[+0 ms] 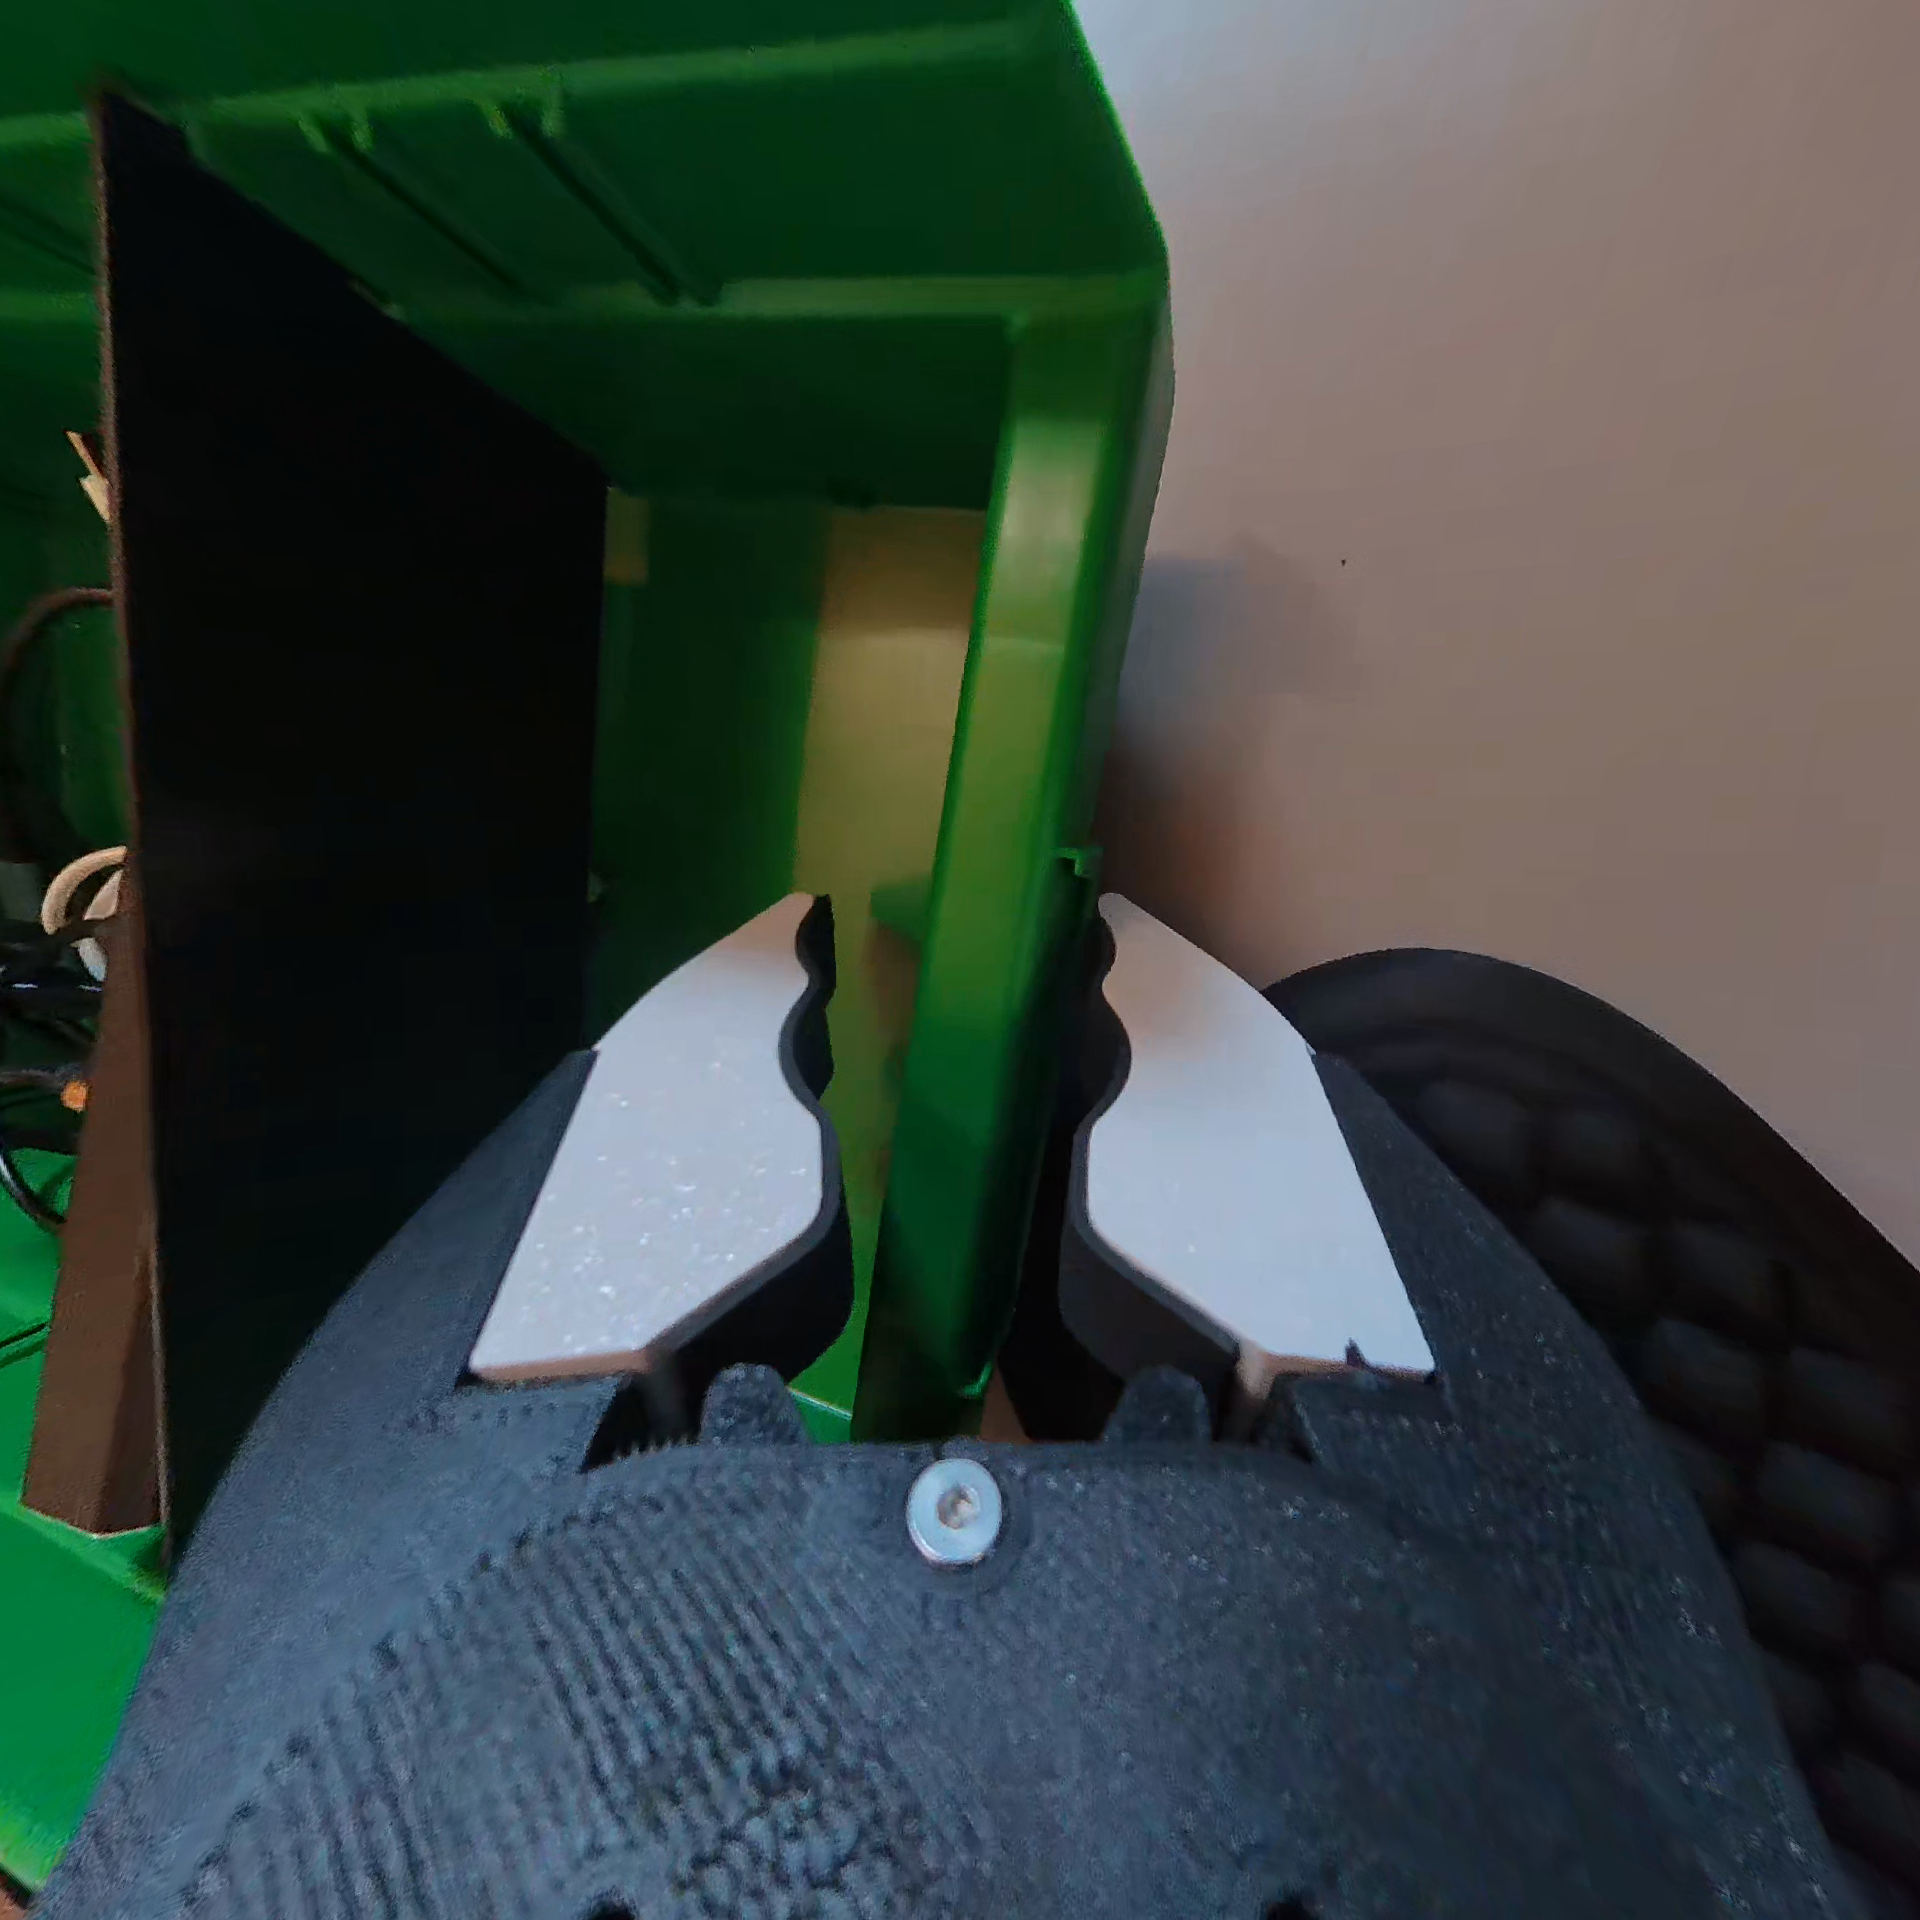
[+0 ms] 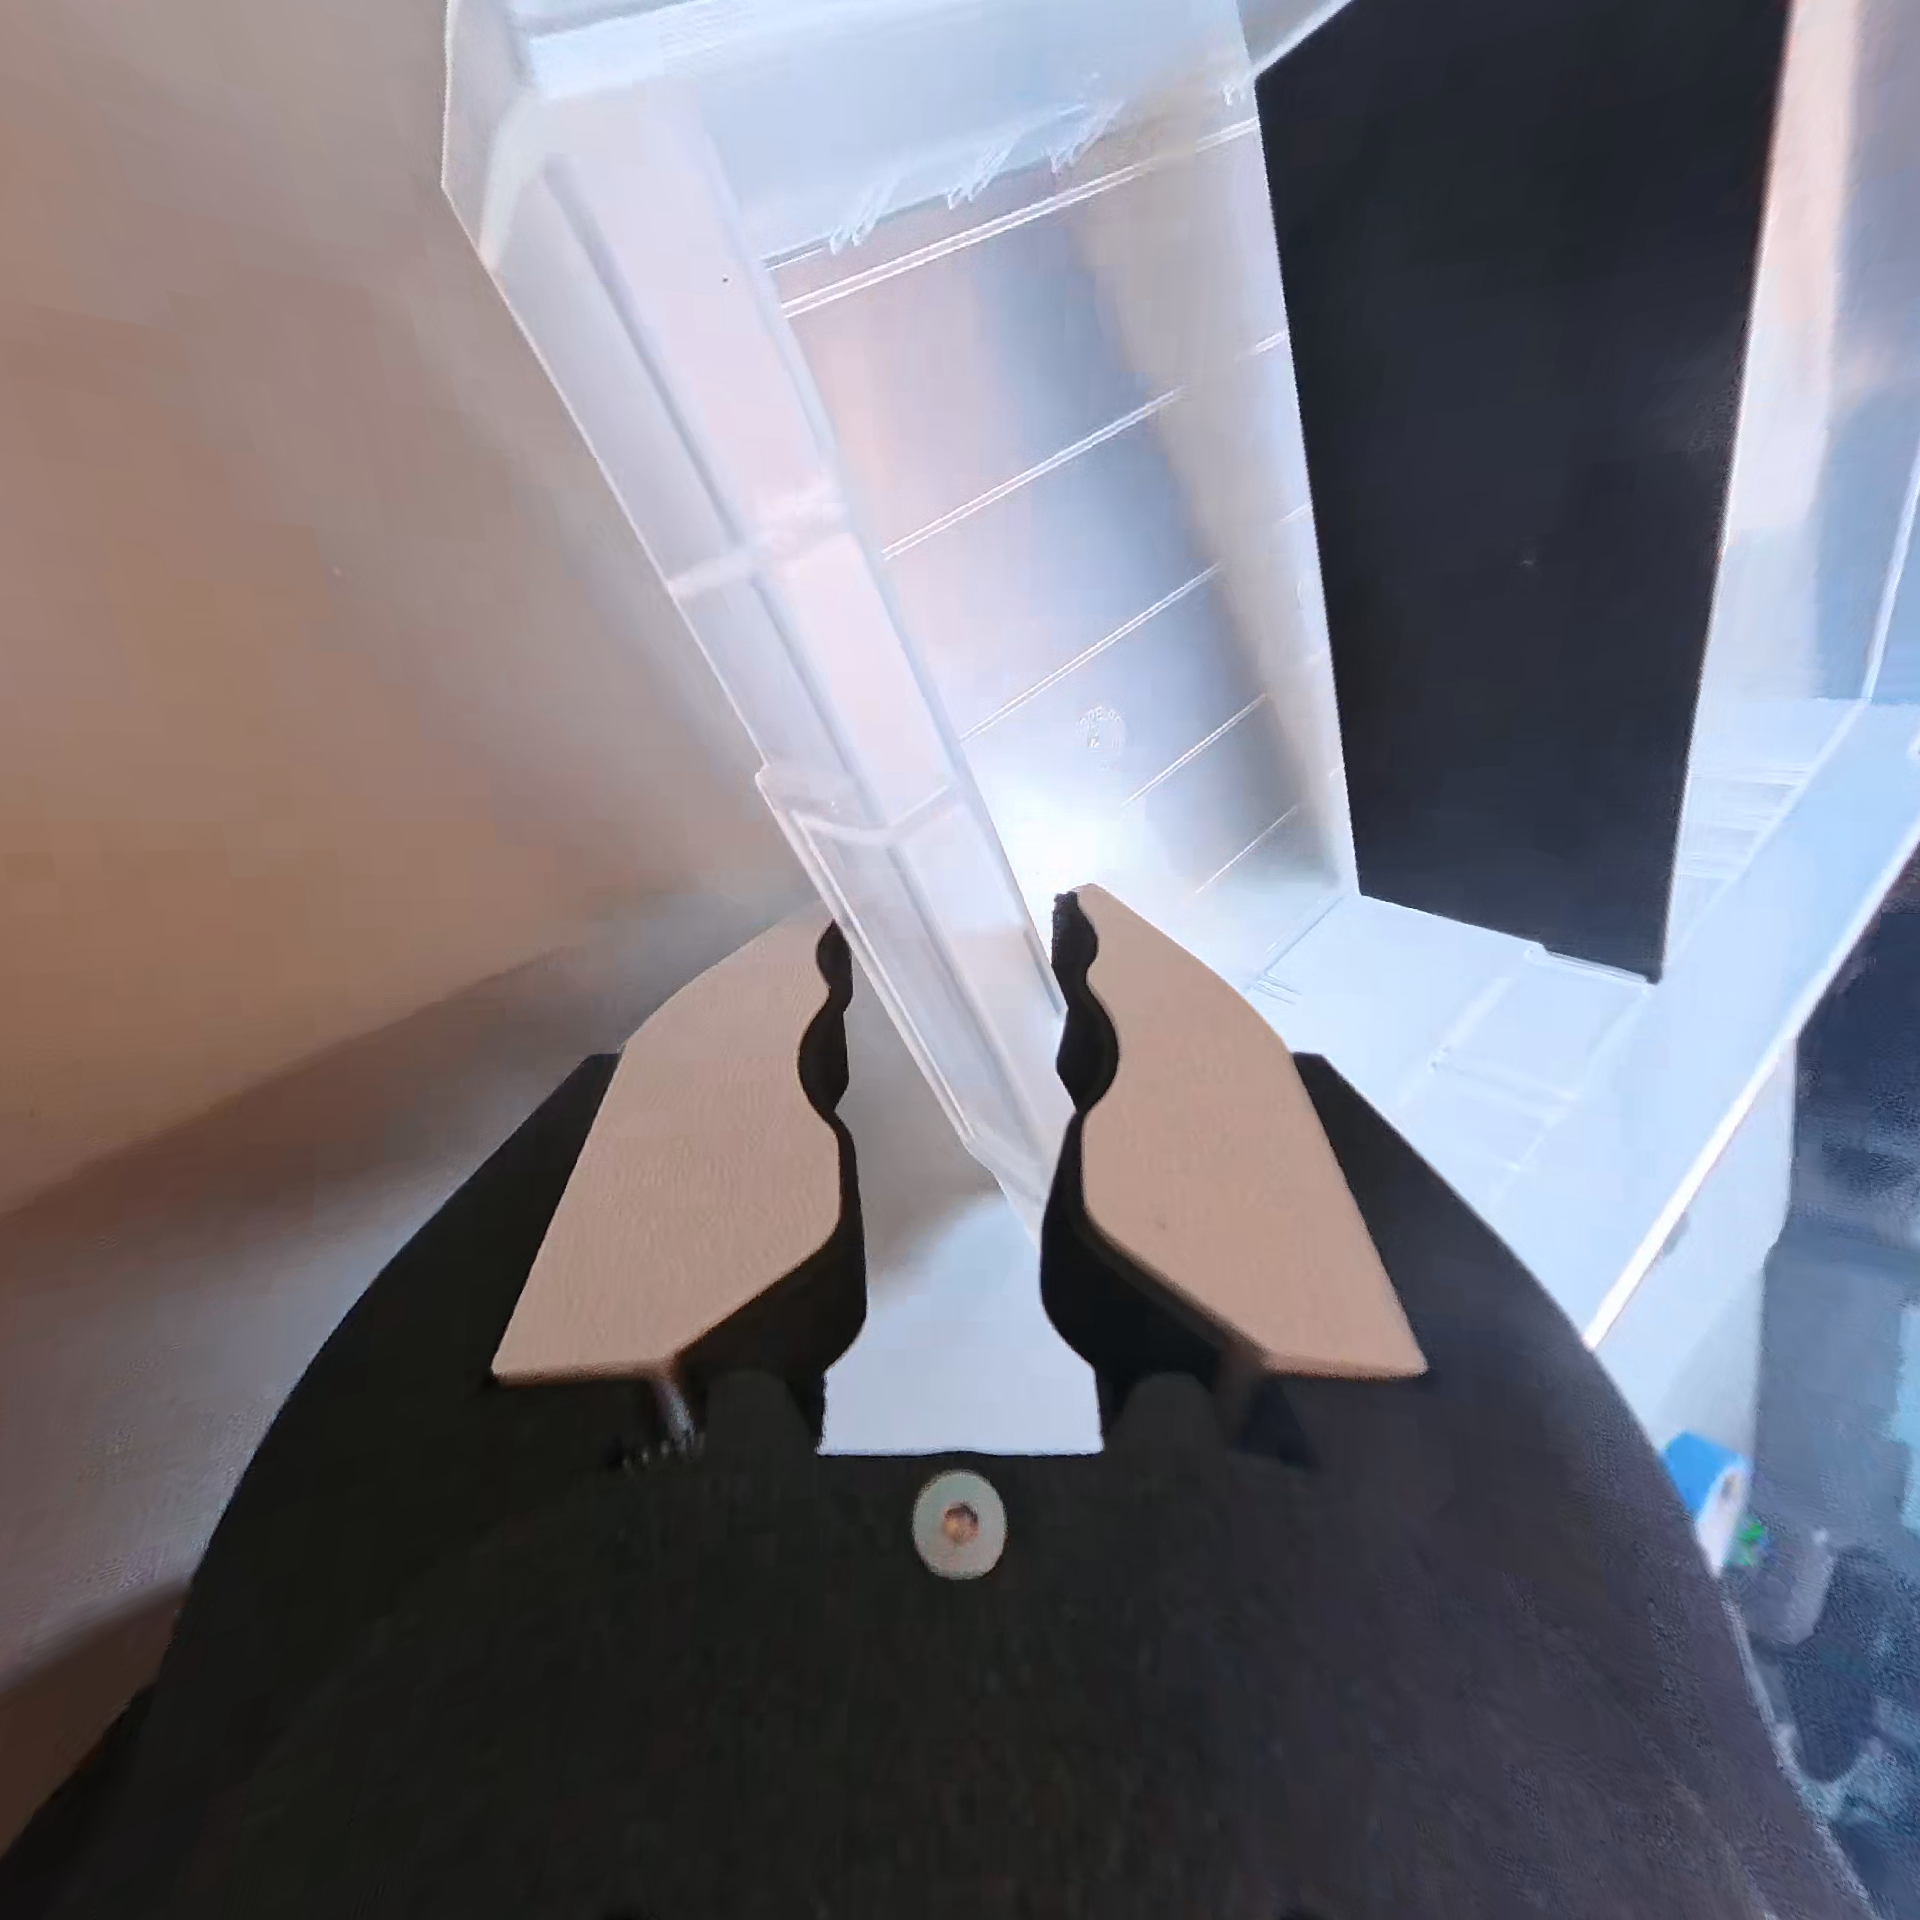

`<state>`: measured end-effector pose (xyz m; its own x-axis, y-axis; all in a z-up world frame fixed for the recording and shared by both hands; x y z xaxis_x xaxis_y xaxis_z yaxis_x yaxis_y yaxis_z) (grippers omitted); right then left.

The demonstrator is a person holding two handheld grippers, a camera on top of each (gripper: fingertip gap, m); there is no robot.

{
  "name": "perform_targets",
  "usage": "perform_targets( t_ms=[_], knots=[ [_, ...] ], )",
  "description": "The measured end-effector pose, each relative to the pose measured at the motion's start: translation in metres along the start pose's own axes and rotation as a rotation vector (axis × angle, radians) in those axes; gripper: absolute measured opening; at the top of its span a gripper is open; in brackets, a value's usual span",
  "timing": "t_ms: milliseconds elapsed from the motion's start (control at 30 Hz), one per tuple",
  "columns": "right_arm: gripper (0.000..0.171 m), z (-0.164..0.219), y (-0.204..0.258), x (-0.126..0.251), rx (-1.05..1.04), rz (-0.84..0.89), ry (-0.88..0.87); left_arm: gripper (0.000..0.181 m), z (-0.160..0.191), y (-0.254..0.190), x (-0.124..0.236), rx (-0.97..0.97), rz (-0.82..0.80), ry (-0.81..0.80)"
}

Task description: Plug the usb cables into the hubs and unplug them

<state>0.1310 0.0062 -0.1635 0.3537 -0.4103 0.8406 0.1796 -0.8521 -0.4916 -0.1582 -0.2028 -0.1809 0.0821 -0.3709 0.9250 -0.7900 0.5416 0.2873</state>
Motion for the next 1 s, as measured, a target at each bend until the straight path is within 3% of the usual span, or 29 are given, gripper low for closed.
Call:
perform_targets(
  t_ms=[33,133,767,867,1000],
  knots=[
    [0.037,0.007,-0.002,0.003,-0.033,0.003,-0.003,0.042,0.000,-0.001,0.000,-0.009,0.011,-0.006],
    [0.037,0.024,-0.008,0.003,-0.083,0.049,0.012,0.031,-0.002,-0.002,-0.002,-0.009,0.038,-0.030],
    [0.038,0.058,-0.084,-0.052,-0.239,0.273,0.239,0.031,-0.013,0.032,-0.016,0.046,-0.020,-0.030],
    [0.050,0.063,-0.093,-0.058,-0.289,0.287,0.173,0.031,-0.016,0.043,-0.021,0.051,-0.045,-0.031],
    [0.054,0.049,-0.093,-0.022,-0.419,0.227,-0.131,0.033,-0.021,0.061,-0.029,0.052,-0.116,-0.034]
  ],
)
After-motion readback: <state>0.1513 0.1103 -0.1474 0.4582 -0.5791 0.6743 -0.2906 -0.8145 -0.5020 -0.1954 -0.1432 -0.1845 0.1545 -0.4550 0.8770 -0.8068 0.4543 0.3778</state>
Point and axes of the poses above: each gripper's, where its closed fingertips meet, x back along the fingers, z out of its underside, y = z × x across the jaws, the point moved 9 cm from there along x, back along the fingers, and after that the axes turned 9 degrees about y, right-handed, at the moved point
